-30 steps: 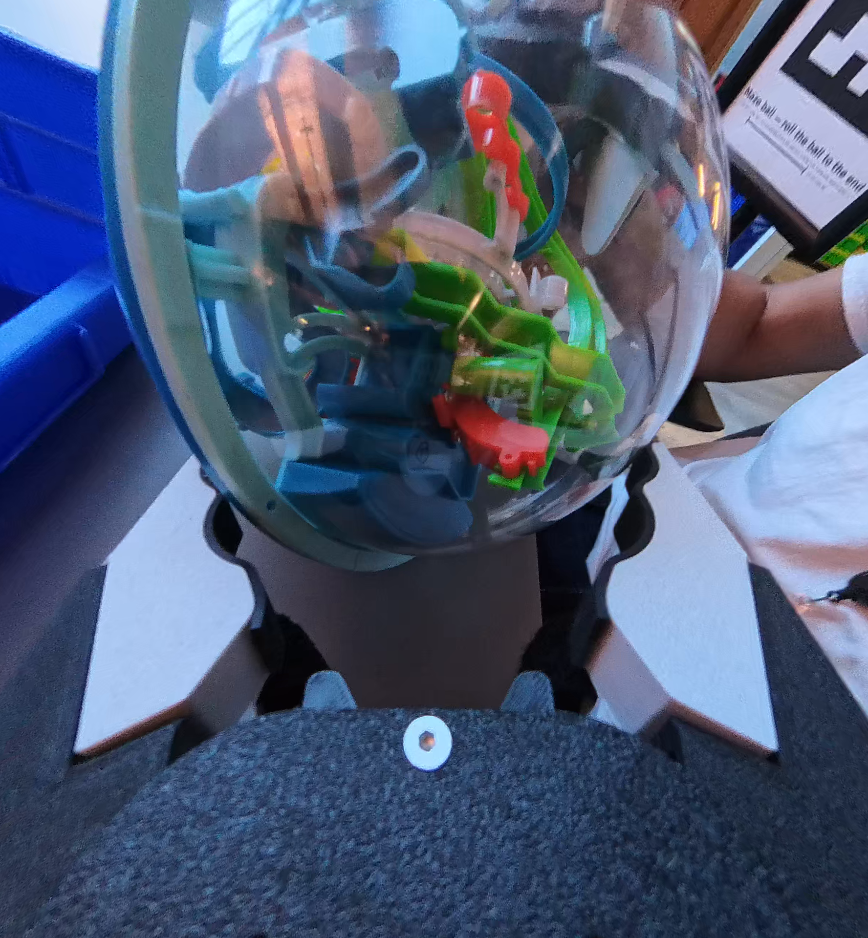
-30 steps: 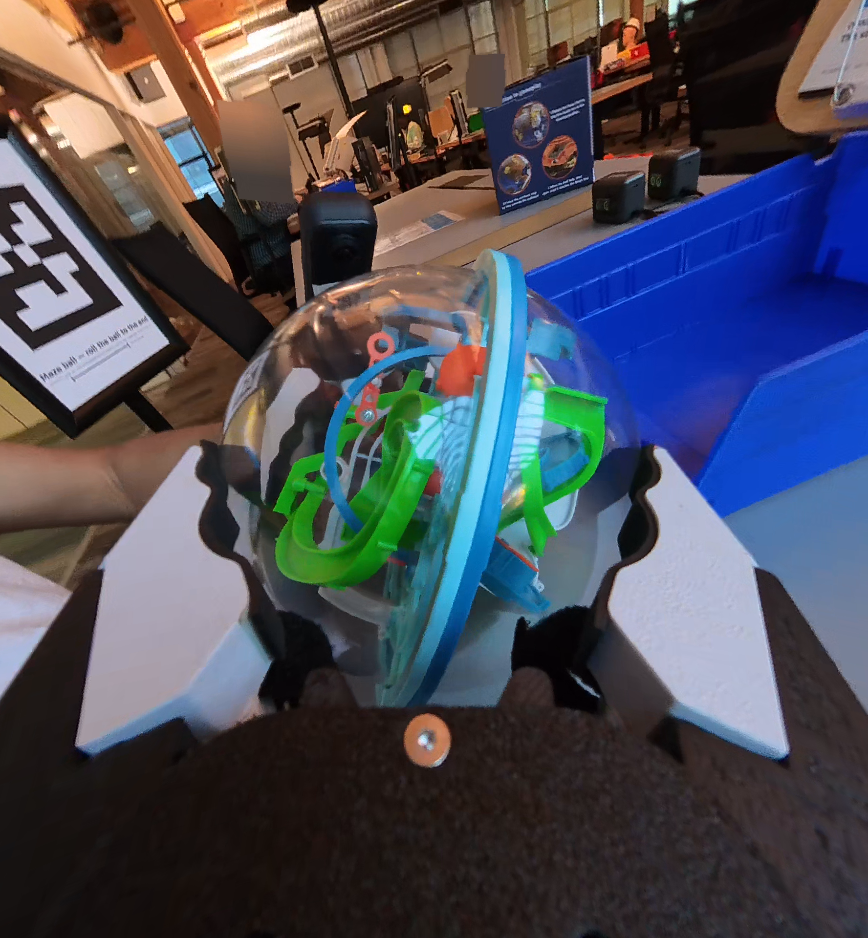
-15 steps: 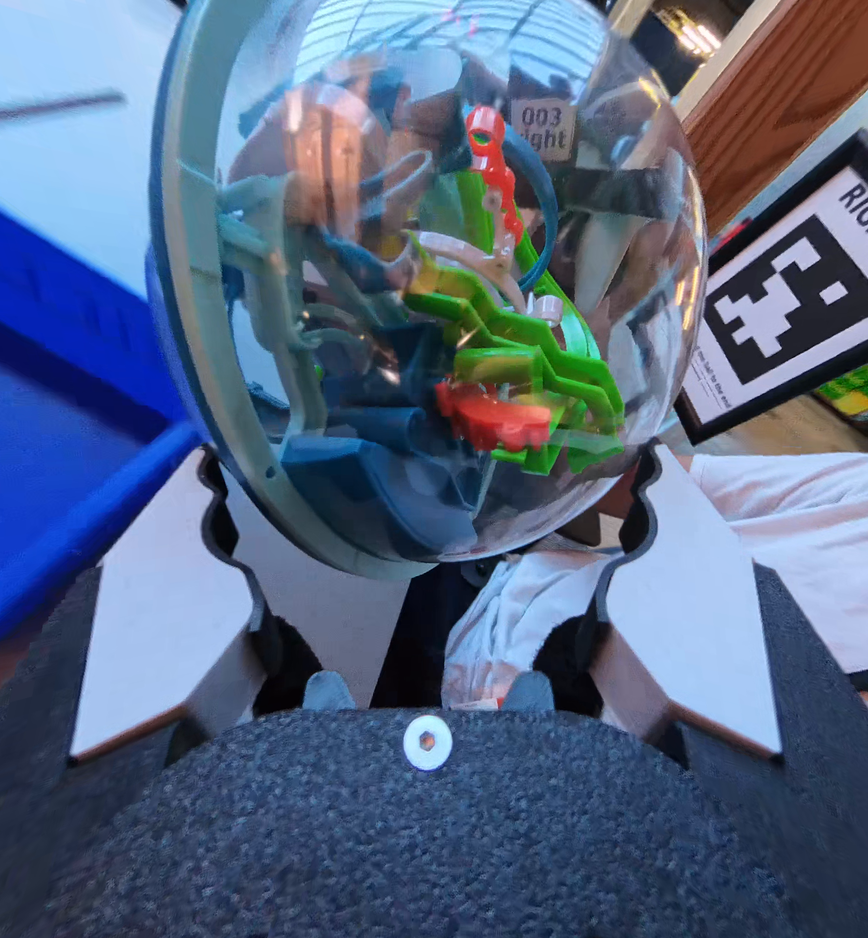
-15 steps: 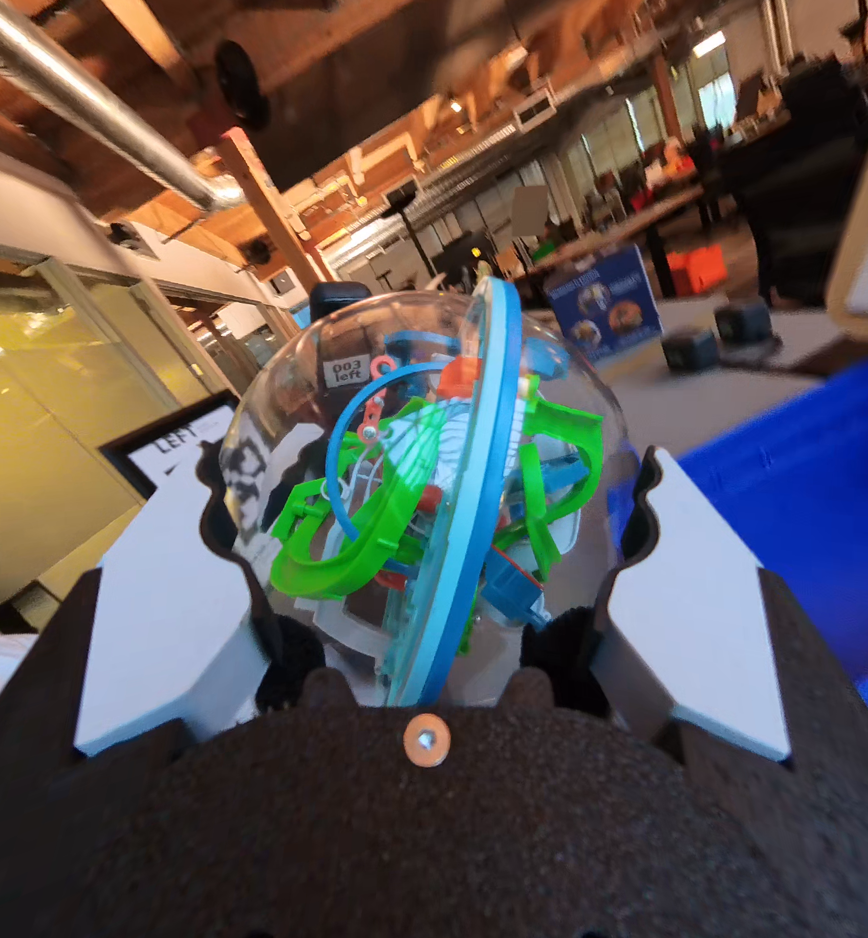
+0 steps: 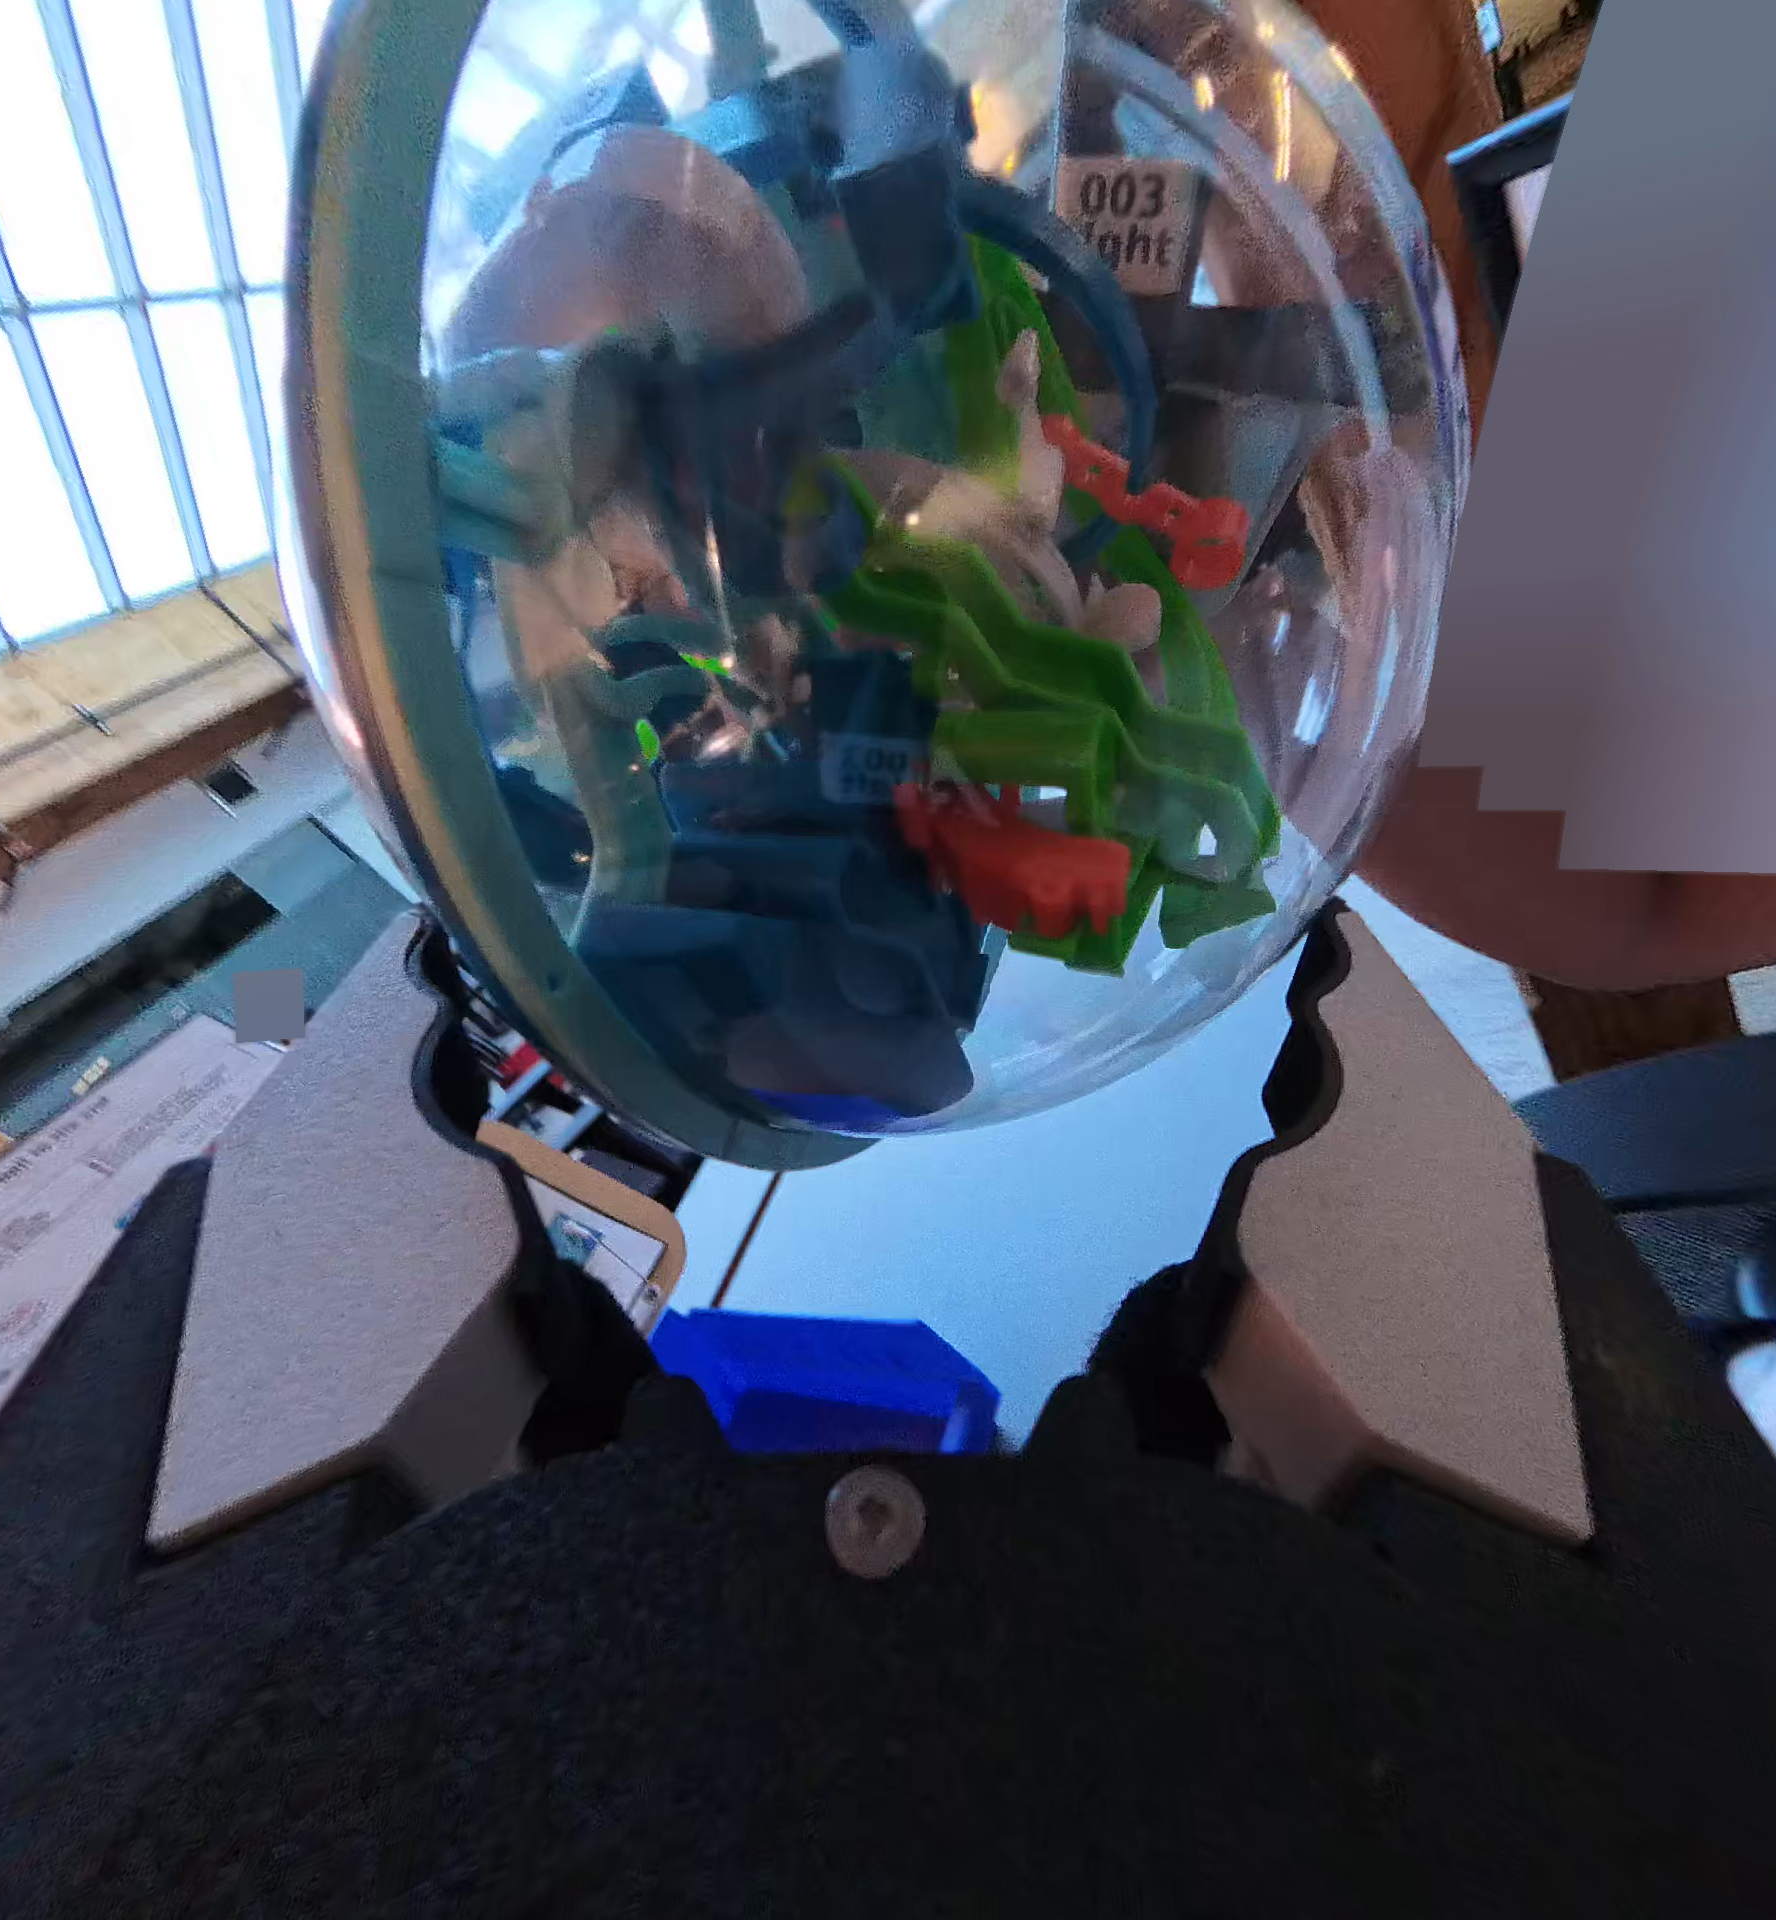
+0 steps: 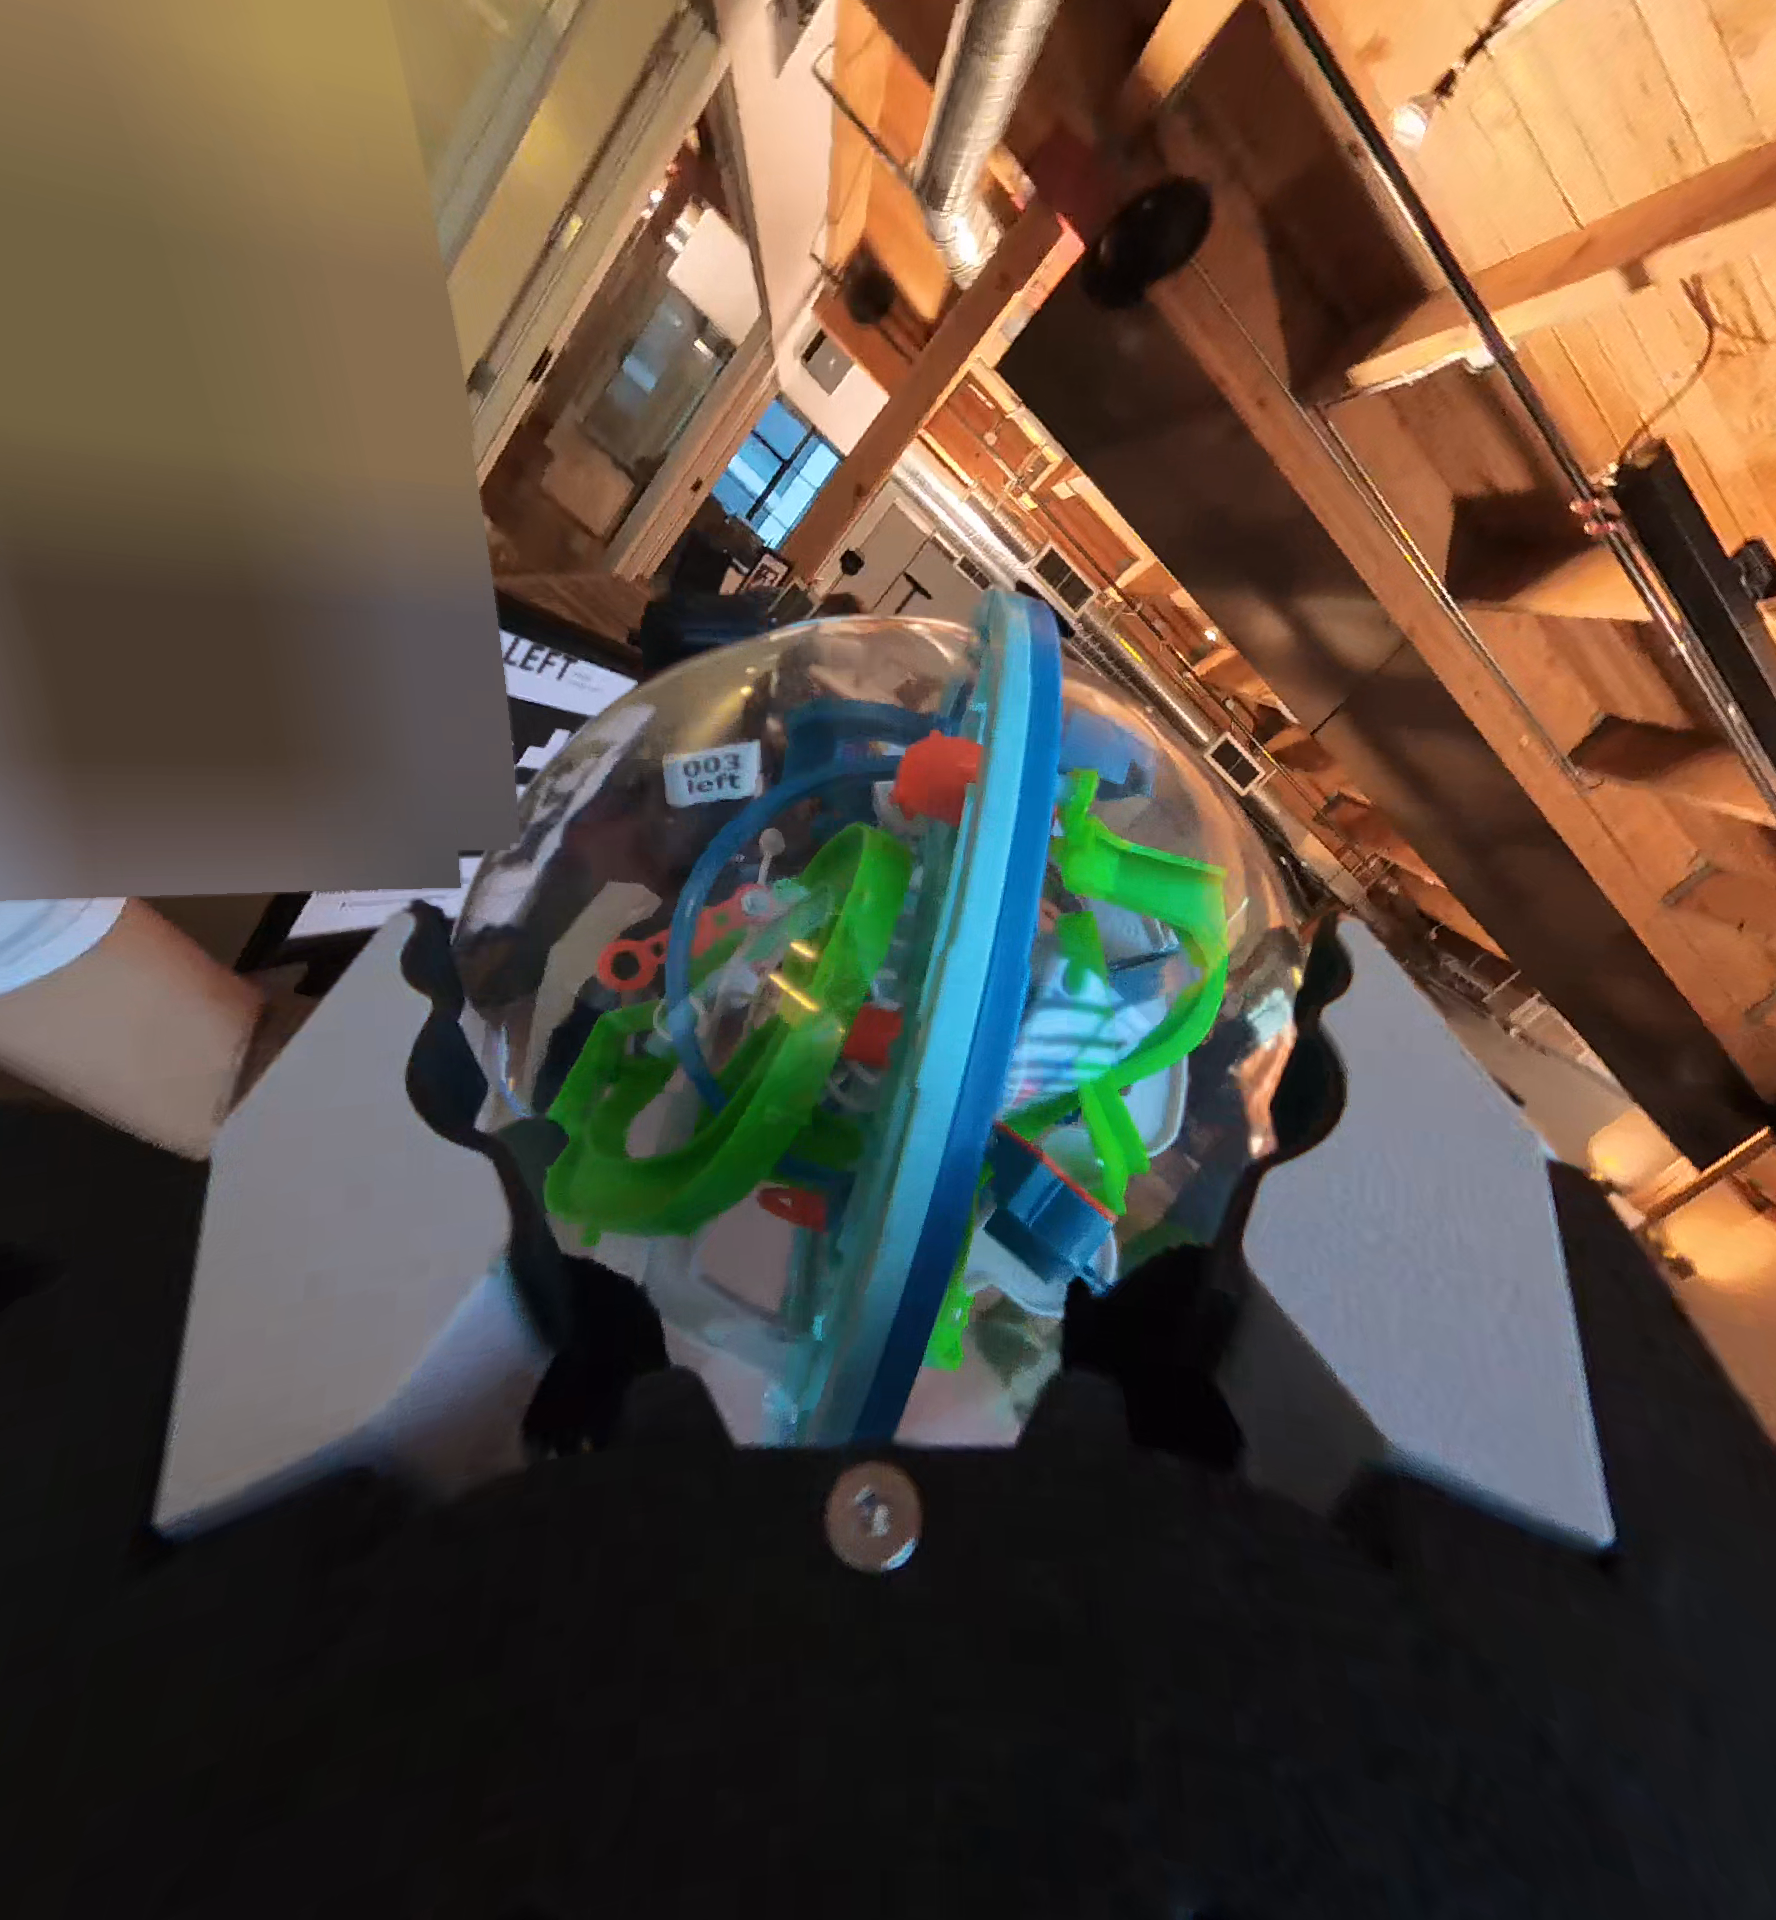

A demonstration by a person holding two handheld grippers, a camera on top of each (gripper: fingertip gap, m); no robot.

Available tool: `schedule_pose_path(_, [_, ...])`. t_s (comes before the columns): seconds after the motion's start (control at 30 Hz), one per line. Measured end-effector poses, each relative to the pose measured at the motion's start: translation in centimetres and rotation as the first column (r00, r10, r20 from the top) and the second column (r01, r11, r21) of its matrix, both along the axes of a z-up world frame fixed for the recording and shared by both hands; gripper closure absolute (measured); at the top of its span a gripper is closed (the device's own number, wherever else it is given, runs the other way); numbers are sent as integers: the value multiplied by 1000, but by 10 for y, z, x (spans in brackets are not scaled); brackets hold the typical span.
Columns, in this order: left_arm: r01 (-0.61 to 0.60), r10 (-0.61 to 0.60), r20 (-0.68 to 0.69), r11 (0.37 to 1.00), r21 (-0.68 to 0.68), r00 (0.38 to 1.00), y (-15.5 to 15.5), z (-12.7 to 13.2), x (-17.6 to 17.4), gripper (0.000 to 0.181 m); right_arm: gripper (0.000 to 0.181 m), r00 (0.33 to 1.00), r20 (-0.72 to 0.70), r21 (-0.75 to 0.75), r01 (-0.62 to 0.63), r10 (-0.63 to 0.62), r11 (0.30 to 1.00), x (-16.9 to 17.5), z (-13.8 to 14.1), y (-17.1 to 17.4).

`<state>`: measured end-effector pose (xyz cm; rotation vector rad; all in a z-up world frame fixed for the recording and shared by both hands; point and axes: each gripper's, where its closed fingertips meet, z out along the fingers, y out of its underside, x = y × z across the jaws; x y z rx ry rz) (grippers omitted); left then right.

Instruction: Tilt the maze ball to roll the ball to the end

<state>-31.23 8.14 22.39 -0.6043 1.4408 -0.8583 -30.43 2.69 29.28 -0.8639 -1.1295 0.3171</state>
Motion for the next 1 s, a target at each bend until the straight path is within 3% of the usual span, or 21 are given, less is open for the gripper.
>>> schedule_pose_path(0.2, [50, -46, 40, 993, -107, 998, 14, -20, -1, 30, 29, 998, 37, -114, 52, -48, 992, -5, -16, 22])
schedule_pose_path(0.3, [96, -96, 12, 976, -197, 995, 26, -45, 6, 30, 29, 991, 63, -190, 128, -118, 973, -5, -32, 39])
schedule_pose_path(0.37, [129, -166, -72, 922, -366, 984, 38, -74, 15, 30, 33, 975, 69, -342, 220, -209, 914, 2, -49, 63])
schedule_pose_path(0.47, [132, -263, -135, 788, -601, 955, 54, -118, 28, 30, 39, 954, 52, -558, 273, -295, 784, 21, -84, 101])
schedule_pose_path(0.53, [69, -261, -184, 732, -678, 948, 68, -155, 37, 30, 61, 946, 13, -626, 259, -323, 735, 35, -107, 121])
schedule_pose_path(0.57, [21, -249, -225, 714, -700, 942, 75, -177, 41, 30, 87, 940, -5, -647, 256, -340, 718, 44, -121, 129])
schedule_pose_path(0.6, [-23, -243, -270, 702, -712, 932, 80, -199, 45, 31, 99, 926, -11, -672, 272, -377, 689, 55, -139, 140])
schedule_pose_path(0.63, [-54, -250, -310, 692, -720, 917, 81, -220, 49, 31, 96, 916, -2, -692, 288, -401, 662, 62, -161, 152])
schedule_pose_path(0.7, [-53, -286, -326, 673, -738, 901, 76, -245, 54, 47, 100, 926, 55, -775, 274, -372, 569, 60, -220, 165])
schedule_pose_path(0.73, [-12, -316, -296, 665, -746, 901, 69, -250, 56, 80, 114, 925, 110, -820, 291, -363, 492, 59, -253, 171])
schedule_pose_path(0.77, [-1, -308, -283, 676, -737, 908, 68, -257, 58, 87, 129, 897, 249, -825, 394, -366, 405, 69, -287, 176])
schedule_pose_path(0.8, [-42, -253, -293, 687, -726, 922, 76, -268, 61, 94, 144, 798, 339, -790, 529, -498, 311, 92, -306, 196])
schedule_pose_path(0.83, [-66, -230, -298, 681, -729, 926, 82, -274, 60, 102, 159, 729, 388, -778, 587, -564, 224, 111, -322, 202])
schedule_pose_path(0.87, [-70, -230, -301, 676, -733, 926, 85, -278, 59, 109, 157, 736, 381, -773, 585, -559, 244, 114, -334, 206])
schedule_pose_path(0.93, [-28, -240, -250, 666, -745, 938, 82, -275, 57, 142, 152, 862, 222, -878, 380, -456, 292, 90, -340, 202])
schedule_pose_path(0.97, [-75, -207, -294, 688, -721, 933, 82, -286, 61, 149, 149, 883, 156, -911, 302, -442, 282, 83, -344, 204])
schedule_pose_path(1.0, [-133, -181, -361, 708, -693, 915, 80, -302, 67, 143, 147, 877, 154, -912, 304, -455, 276, 84, -353, 210])
